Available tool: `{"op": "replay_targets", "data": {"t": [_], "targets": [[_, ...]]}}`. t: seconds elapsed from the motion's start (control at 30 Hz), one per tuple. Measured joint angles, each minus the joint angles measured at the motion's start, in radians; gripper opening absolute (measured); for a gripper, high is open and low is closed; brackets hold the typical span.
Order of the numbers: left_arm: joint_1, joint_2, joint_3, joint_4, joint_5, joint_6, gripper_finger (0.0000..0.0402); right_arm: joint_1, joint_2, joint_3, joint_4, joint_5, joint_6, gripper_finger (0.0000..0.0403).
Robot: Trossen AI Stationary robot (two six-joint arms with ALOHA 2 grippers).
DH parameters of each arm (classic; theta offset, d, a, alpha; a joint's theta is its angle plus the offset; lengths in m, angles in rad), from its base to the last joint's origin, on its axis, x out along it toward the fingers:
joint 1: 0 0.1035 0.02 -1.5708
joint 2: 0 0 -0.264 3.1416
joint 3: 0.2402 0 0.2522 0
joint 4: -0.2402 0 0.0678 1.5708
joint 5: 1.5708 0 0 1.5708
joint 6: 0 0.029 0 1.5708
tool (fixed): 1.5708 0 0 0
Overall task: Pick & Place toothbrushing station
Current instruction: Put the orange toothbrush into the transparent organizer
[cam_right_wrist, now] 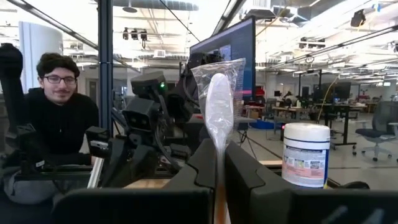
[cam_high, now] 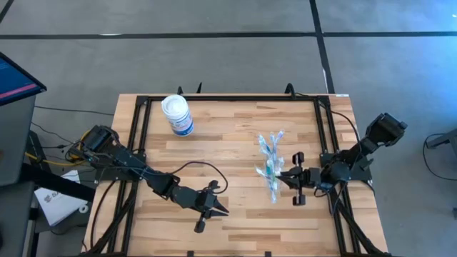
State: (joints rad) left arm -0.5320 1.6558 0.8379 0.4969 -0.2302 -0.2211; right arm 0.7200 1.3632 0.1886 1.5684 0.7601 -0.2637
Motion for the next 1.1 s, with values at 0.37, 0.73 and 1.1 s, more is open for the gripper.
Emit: {"op": "replay_targets", "data": {"t": [0.37,0.73,1.1], "targets": [[0.000,0.000,0.000,0.000,0.000,0.000,0.0039,-0.040,0.000,-0.002,-0.050,-0.008,0.038,0.0001],[0.000,0.000,0.000,0.000,0.000,0.000,0.0039,-0.070,0.000,-0.051,-0.068,-0.026,0.123,0.0001],[0.000,0.000,0.000,0.000,0.000,0.000,0.0039,-0.090,0.000,-0.096,-0.064,-0.040,0.168,0.0001]]}}
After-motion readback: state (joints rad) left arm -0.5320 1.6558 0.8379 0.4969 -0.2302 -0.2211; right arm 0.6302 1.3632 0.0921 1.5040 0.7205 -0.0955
